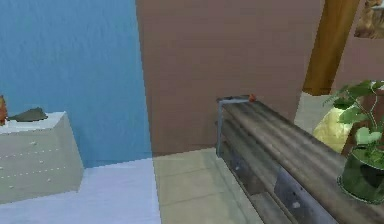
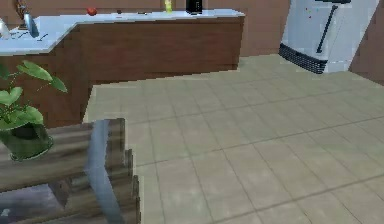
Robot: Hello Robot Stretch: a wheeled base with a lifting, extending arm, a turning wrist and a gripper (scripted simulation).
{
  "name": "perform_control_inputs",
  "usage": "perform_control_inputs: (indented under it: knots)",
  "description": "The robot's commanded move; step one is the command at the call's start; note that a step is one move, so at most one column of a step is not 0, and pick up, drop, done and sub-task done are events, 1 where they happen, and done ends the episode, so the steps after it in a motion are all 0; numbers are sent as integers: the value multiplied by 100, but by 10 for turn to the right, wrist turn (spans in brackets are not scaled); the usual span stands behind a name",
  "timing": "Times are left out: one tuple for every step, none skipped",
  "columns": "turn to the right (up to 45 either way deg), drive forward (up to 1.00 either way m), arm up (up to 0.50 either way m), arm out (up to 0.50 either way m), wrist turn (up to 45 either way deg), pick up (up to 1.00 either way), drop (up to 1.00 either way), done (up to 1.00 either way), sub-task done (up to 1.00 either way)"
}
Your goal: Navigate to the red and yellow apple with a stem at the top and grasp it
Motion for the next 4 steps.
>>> perform_control_inputs:
  knots:
    - [-60,0,0,0,0,0,0,0,0]
    - [0,100,0,0,0,0,0,0,0]
    - [-420,0,0,0,0,0,0,0,0]
    - [-30,0,0,0,0,0,0,0,0]
